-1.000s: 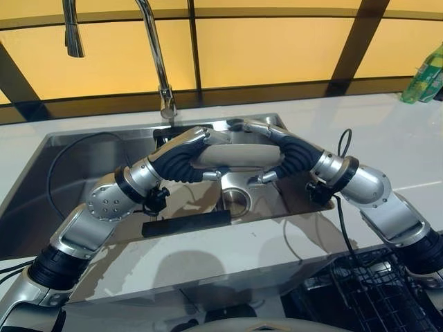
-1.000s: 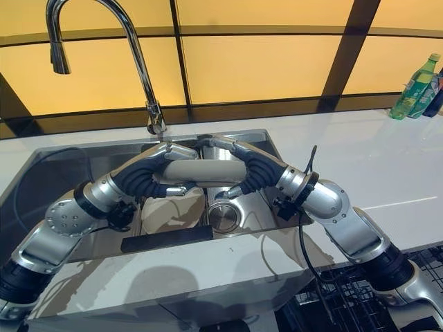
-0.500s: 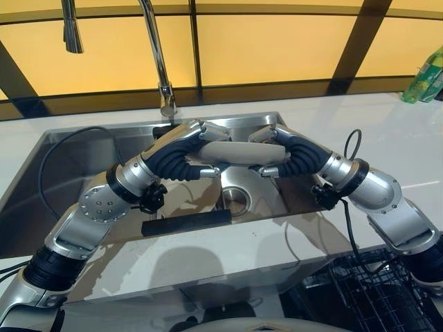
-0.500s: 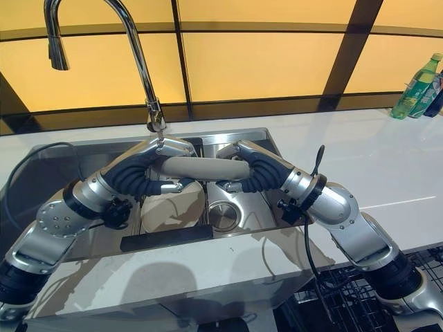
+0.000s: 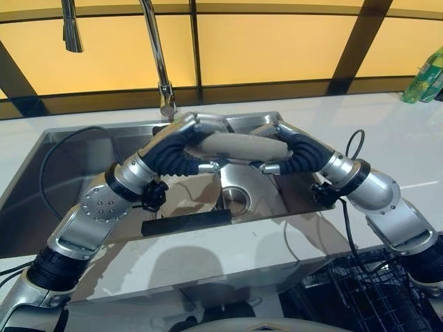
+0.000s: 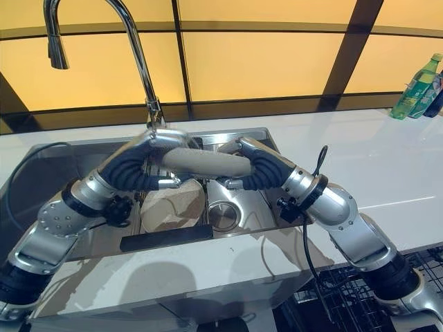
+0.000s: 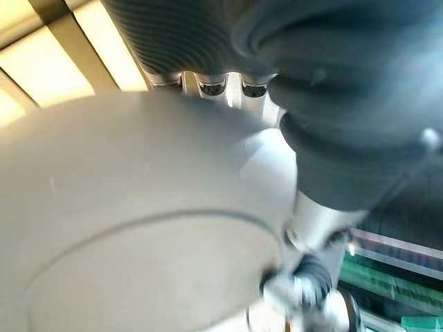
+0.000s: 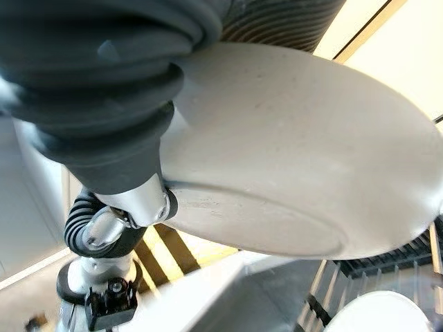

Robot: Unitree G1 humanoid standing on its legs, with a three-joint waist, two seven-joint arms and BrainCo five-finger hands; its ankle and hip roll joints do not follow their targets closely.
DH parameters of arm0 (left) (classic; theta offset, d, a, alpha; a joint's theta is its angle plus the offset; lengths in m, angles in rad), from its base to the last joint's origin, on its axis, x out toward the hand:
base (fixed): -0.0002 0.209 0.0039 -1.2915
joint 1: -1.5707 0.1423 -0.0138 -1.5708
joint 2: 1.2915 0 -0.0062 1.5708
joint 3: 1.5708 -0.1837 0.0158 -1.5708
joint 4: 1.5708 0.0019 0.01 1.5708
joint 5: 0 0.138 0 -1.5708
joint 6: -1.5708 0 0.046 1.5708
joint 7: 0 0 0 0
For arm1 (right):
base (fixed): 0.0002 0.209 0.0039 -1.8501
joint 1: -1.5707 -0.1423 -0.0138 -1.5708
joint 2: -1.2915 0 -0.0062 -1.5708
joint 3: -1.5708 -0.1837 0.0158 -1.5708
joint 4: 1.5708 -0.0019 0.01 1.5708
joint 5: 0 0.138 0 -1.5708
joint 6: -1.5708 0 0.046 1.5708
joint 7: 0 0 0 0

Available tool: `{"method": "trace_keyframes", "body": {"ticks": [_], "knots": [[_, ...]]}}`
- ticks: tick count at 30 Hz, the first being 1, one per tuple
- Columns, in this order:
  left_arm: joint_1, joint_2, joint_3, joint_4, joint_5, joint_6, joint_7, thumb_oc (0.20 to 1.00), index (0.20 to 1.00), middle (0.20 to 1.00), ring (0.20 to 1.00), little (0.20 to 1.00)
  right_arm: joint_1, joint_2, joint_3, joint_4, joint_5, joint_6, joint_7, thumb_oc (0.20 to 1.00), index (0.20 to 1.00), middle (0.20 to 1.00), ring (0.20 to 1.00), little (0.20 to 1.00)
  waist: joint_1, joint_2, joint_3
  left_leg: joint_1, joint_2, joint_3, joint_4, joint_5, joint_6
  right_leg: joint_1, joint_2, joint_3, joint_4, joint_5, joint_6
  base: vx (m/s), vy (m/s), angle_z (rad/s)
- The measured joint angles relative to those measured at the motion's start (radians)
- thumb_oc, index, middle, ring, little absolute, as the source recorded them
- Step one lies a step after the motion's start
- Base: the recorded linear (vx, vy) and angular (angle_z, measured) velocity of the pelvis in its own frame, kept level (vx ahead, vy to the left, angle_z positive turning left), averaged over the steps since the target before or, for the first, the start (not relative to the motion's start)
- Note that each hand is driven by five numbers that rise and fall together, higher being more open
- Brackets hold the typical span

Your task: Pick up plates and place into dishwasher.

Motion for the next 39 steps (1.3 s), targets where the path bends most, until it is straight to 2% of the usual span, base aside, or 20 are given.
{"method": "trace_keyframes", "body": {"ticks": [6, 11, 14, 16, 21, 28, 29, 32, 34, 35, 38, 39], "knots": [[0.043, -0.036, 0.114, 0.001, -0.011, -0.001, 0.13, 1.0, 1.0, 1.0, 1.0, 1.0, 0.091, 0.015, -0.125, 0.028, -0.034, -0.009, -0.05, 0.2, 0.2, 0.2, 0.2, 0.2, -0.004, -0.001, 0.0, 0.0, 0.002, 0.007, 0.0, -0.001, 0.0, -0.002, 0.002, 0.004, 0.0, 0.0, 0.0, -0.01, 0.003, -0.01], [0.051, -0.057, 0.198, 0.001, -0.011, -0.003, 0.242, 1.0, 1.0, 1.0, 1.0, 1.0, 0.104, 0.014, -0.182, 0.041, -0.06, -0.009, -0.059, 0.2, 0.2, 0.2, 0.2, 0.2, -0.028, -0.003, -0.001, 0.003, 0.005, 0.013, 0.0, -0.001, -0.001, -0.006, 0.006, 0.013, 0.0, 0.002, -0.002, 0.0, 0.01, -0.04], [0.055, -0.059, 0.23, 0.002, -0.01, -0.005, 0.274, 1.0, 1.0, 1.0, 1.0, 1.0, 0.121, 0.011, -0.228, 0.049, -0.074, -0.009, -0.069, 0.2, 0.2, 0.2, 0.2, 0.2, -0.032, -0.003, -0.001, 0.005, 0.009, 0.027, 0.0, -0.003, -0.004, -0.011, 0.01, 0.025, 0.0, 0.004, -0.004, -0.01, 0.03, -0.13], [0.062, -0.06, 0.246, 0.004, -0.011, -0.006, 0.294, 1.0, 1.0, 1.0, 1.0, 1.0, 0.131, 0.008, -0.24, 0.061, -0.09, -0.009, -0.083, 0.2, 0.2, 0.2, 0.2, 0.2, -0.051, -0.003, -0.002, 0.009, 0.01, 0.034, 0.0, -0.005, -0.004, -0.01, 0.011, 0.029, 0.0, 0.004, -0.004, 0.0, 0.047, -0.07], [0.09, -0.063, 0.271, 0.006, -0.038, -0.013, 0.304, 1.0, 1.0, 1.0, 1.0, 1.0, 0.22, 0.003, -0.336, 0.071, -0.122, -0.006, -0.11, 0.2, 0.2, 0.2, 0.2, 0.2, -0.062, -0.004, -0.006, 0.019, 0.009, 0.062, 0.0, -0.014, -0.002, -0.02, 0.012, 0.056, 0.0, 0.005, -0.003, 0.01, 0.071, -0.14], [0.096, -0.067, 0.275, 0.016, -0.051, -0.013, 0.291, 1.0, 1.0, 1.0, 1.0, 1.0, 0.318, -0.002, -0.466, 0.093, -0.152, 0.017, -0.178, 0.2, 0.2, 0.2, 0.2, 0.2, -0.139, -0.007, -0.013, 0.037, -0.001, 0.115, 0.0, -0.029, 0.001, -0.034, 0.011, 0.112, 0.002, 0.01, 0.003, 0.05, 0.083, -0.24], [0.093, -0.068, 0.274, 0.021, -0.051, -0.013, 0.288, 1.0, 1.0, 1.0, 1.0, 1.0, 0.329, -0.007, -0.475, 0.094, -0.157, 0.021, -0.188, 0.2, 0.2, 0.2, 0.2, 0.2, -0.17, -0.009, -0.014, 0.042, -0.002, 0.124, 0.0, -0.032, 0.001, -0.037, 0.012, 0.123, 0.002, 0.011, 0.005, 0.02, 0.065, -0.26], [0.091, -0.069, 0.272, 0.052, -0.05, -0.012, 0.288, 1.0, 1.0, 1.0, 1.0, 1.0, 0.398, -0.014, -0.546, 0.107, -0.159, 0.027, -0.203, 0.2, 0.2, 0.2, 0.2, 0.2, -0.216, -0.012, -0.015, 0.051, -0.005, 0.154, -0.001, -0.039, 0.002, -0.048, 0.013, 0.149, 0.003, 0.017, 0.009, 0.01, 0.038, -0.29], [0.092, -0.068, 0.273, 0.084, -0.05, -0.011, 0.306, 1.0, 1.0, 1.0, 1.0, 1.0, 0.449, -0.015, -0.598, 0.136, -0.159, 0.028, -0.205, 0.2, 0.2, 0.2, 0.2, 0.2, -0.222, -0.013, -0.015, 0.055, -0.001, 0.183, -0.006, -0.044, 0.004, -0.063, 0.009, 0.162, 0.004, 0.023, 0.014, -0.06, -0.049, -0.47], [0.093, -0.067, 0.275, 0.095, -0.05, -0.009, 0.315, 1.0, 1.0, 1.0, 1.0, 1.0, 0.465, -0.015, -0.619, 0.157, -0.158, 0.028, -0.204, 0.2, 0.2, 0.2, 0.2, 0.2, -0.231, -0.02, -0.011, 0.06, 0.0, 0.217, -0.005, -0.046, 0.003, -0.079, 0.003, 0.151, 0.007, 0.026, 0.022, -0.2, -0.102, -0.72], [0.119, -0.062, 0.315, 0.102, -0.048, -0.009, 0.348, 1.0, 1.0, 1.0, 1.0, 1.0, 0.5, -0.015, -0.637, 0.204, -0.139, 0.028, -0.204, 0.2, 0.2, 0.2, 0.2, 0.2, -0.22, -0.031, -0.005, 0.07, 0.013, 0.327, 0.0, -0.049, -0.001, -0.131, -0.032, -0.001, 0.016, 0.027, 0.026, -0.26, -0.1, -0.94], [0.117, -0.06, 0.316, 0.109, -0.048, -0.009, 0.356, 1.0, 1.0, 1.0, 1.0, 1.0, 0.502, -0.015, -0.637, 0.221, -0.138, 0.028, -0.207, 0.2, 0.2, 0.2, 0.2, 0.2, -0.214, -0.029, -0.001, 0.067, 0.03, 0.353, 0.0, -0.054, -0.007, -0.158, -0.029, -0.024, 0.045, 0.025, 0.032, -0.22, -0.09, -0.89]]}}
